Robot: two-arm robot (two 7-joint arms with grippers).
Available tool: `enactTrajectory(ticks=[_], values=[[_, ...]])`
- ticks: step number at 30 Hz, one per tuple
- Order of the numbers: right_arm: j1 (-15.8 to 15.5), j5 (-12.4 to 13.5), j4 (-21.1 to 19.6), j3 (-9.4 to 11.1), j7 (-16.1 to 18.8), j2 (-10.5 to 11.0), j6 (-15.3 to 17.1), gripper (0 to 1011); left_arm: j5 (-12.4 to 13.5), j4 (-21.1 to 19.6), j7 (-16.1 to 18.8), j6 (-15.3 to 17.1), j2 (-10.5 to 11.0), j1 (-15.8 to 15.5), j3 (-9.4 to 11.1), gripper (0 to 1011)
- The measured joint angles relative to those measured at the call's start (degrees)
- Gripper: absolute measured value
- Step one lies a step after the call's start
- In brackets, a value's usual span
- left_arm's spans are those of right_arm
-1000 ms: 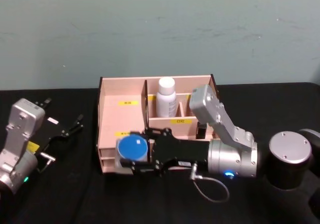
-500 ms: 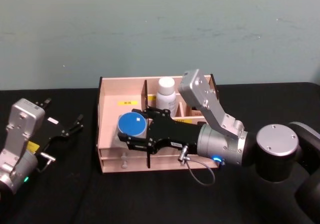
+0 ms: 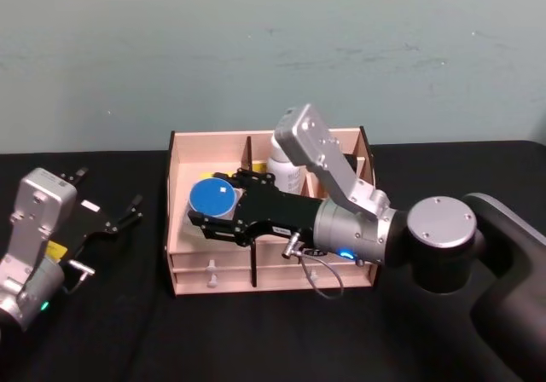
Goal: Pick up the facial cleanser and watermelon frost from the table and place them into the tiered storage box.
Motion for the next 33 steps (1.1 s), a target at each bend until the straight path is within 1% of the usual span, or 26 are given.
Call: enactTrajectory(ticks=[12, 22, 33], values=[[1.16, -2.69, 2.73, 0.05, -0.81, -2.01, 1.21, 732, 0.0, 0.0, 0.0, 0.0, 0.0, 0.0, 0.0, 1010], [1.6, -3.81, 4.49, 0.59, -0.88, -3.12, 1.91, 732, 0.0, 0.0, 0.0, 0.0, 0.0, 0.0, 0.0, 1010], [2.36, -5.02, 6.67, 0.37, -0.31, -4.44, 2.33, 732, 0.0, 0.0, 0.0, 0.0, 0.0, 0.0, 0.0, 1010]])
